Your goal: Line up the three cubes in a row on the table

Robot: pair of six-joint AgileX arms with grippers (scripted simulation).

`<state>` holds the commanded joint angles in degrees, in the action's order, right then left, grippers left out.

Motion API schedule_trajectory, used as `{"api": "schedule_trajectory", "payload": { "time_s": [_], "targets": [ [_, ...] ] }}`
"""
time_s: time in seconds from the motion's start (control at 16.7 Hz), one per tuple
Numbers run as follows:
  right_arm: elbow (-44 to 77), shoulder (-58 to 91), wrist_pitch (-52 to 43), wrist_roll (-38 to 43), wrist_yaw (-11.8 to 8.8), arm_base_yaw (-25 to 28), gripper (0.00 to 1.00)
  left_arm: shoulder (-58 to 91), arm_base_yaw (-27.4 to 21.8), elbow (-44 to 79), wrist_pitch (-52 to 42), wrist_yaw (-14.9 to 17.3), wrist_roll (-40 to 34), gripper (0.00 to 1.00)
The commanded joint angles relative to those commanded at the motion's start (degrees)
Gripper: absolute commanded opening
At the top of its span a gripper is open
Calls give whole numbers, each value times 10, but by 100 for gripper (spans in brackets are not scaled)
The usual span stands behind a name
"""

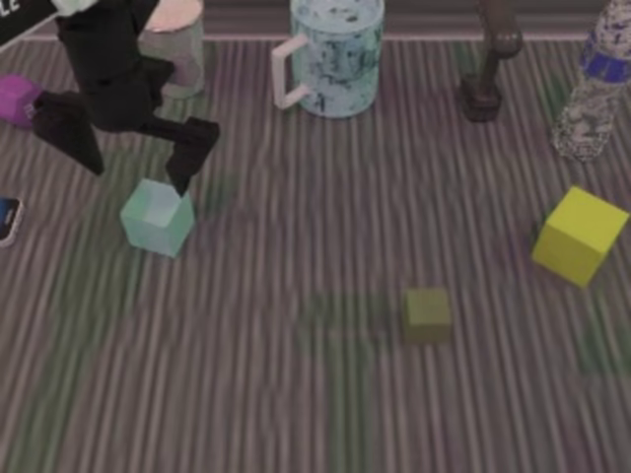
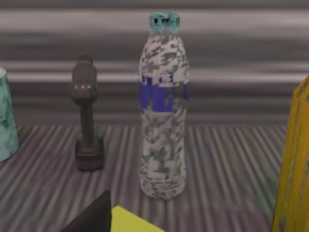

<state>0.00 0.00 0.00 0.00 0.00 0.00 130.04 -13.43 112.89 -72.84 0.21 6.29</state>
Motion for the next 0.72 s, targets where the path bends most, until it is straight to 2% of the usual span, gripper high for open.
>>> {"api": "schedule_trajectory", "payload": {
  "time_s": [0.3,0.72],
  "targets": [
    [0,0,0,0,0,0,100,4,-2,-5,8,0,-1,100],
    [0,0,0,0,0,0,100,39,0,-105,145,0,1,100]
  ]
}}
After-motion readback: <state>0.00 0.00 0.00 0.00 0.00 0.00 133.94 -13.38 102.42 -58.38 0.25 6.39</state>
